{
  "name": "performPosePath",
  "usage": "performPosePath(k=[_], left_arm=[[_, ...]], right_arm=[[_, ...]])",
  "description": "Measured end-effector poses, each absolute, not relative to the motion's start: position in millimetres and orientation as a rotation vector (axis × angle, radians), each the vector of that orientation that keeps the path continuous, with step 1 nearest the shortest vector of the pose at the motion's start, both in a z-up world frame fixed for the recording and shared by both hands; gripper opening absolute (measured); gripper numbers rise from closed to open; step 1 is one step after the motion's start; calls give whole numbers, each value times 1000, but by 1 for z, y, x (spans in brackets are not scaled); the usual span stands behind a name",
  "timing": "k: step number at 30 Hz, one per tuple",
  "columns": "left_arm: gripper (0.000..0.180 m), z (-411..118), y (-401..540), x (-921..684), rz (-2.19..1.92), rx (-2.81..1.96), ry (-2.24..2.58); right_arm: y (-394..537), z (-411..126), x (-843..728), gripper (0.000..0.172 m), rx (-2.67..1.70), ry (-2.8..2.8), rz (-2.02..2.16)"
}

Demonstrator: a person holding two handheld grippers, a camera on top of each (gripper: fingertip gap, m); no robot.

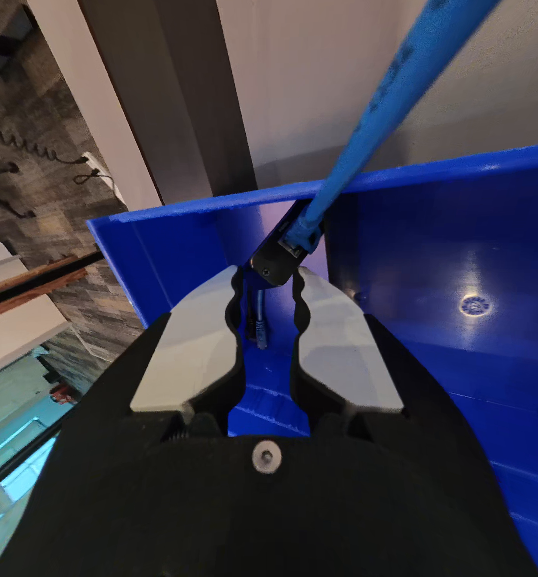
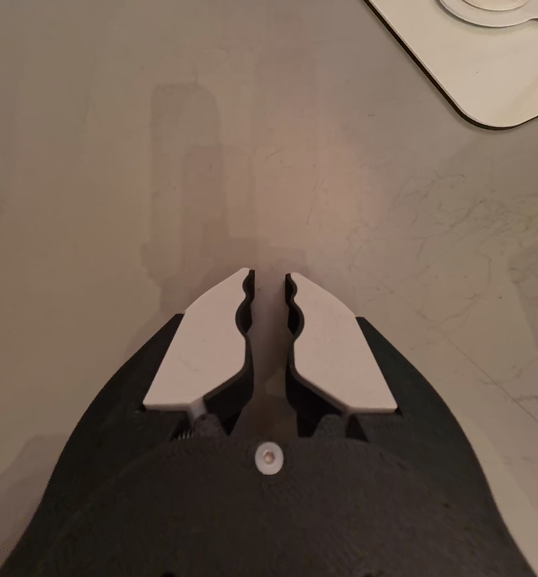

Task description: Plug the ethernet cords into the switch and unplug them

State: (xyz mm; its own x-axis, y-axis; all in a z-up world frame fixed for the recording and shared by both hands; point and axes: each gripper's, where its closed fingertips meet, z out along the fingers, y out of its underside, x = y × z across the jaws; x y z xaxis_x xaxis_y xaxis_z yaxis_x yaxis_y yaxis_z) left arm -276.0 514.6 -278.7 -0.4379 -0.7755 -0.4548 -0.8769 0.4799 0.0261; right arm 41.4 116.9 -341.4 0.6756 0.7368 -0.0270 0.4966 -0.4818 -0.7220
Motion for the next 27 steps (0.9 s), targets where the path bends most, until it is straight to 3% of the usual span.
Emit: performPosePath(k=[17,22,27], left_arm=[[25,-276,513,-272,520,-1073,2395],[41,-273,516,-265,602,-926,2447],[28,-283,516,-267,635,-916,2590]], right_arm=[[121,-342,45,10,-2190,-911,394],[122,-342,45,8,-2192,-905,393],[122,-342,45,8,-2193,-901,389]])
